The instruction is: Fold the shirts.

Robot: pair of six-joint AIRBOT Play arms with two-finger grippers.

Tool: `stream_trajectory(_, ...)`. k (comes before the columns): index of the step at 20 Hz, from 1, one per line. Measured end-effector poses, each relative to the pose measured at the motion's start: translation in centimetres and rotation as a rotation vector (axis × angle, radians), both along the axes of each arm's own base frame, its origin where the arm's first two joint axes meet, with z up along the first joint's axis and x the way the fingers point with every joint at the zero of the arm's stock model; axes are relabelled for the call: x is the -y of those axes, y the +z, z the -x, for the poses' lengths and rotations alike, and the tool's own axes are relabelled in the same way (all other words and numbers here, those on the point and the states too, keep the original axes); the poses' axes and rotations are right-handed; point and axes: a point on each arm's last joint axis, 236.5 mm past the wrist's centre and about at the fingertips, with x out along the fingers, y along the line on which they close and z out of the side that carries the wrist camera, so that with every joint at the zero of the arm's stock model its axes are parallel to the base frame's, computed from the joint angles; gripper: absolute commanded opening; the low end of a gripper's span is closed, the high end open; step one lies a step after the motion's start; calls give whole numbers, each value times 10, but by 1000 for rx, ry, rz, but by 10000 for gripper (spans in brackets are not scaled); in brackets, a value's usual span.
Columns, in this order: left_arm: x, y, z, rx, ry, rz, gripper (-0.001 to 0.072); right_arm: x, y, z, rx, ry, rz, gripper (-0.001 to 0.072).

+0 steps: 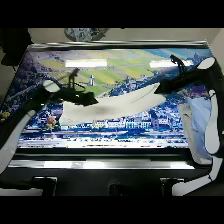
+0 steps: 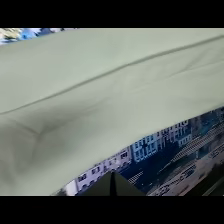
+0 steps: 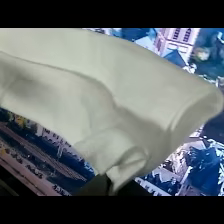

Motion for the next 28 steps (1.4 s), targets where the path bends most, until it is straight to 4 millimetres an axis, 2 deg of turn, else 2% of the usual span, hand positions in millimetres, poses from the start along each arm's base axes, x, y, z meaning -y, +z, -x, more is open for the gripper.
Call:
stream_trajectory(2, 45, -14, 6, -57, 23, 89, 30, -14, 36, 17, 59, 53, 24, 42)
stream_trajectory(4, 78, -27, 13, -119, 38, 151, 29, -24, 69, 34, 123, 87, 44, 42)
stream_trajectory(8, 119, -46, 13, -180, 66, 216, 30, -34, 120, 65, 224, 125, 73, 43)
stream_trajectory(11, 152, -52, 17, -226, 75, 280, 29, -36, 140, 86, 247, 143, 86, 43)
stream_trajectory(13, 172, -52, 22, -230, 51, 316, 27, -36, 145, 91, 256, 142, 90, 43)
stream_trajectory(15, 174, -44, 18, -208, 37, 335, 26, -37, 147, 87, 273, 133, 91, 43)
stream_trajectory(17, 157, -26, 5, -139, 21, 320, 26, -46, 145, 79, 288, 134, 83, 43)
stream_trajectory(18, 141, -13, -1, -92, 5, 293, 26, -55, 142, 74, 292, 146, 74, 43)
stream_trajectory(20, 95, 12, -19, 6, 9, 197, 27, -83, 133, 64, 297, 183, 43, 43)
stream_trajectory(22, 35, 43, -34, 110, 36, 76, 28, -124, 120, 56, 299, 232, -5, 43)
stream_trajectory(24, -27, 78, -42, 203, 84, -36, 28, -169, 101, 46, 290, 265, -57, 44)
stream_trajectory(26, -85, 116, -41, 286, 152, -120, 29, -217, 76, 37, 261, 279, -124, 44)
stream_trajectory(28, -128, 154, -30, 355, 207, -174, 29, -263, 45, 33, 206, 273, -199, 66)
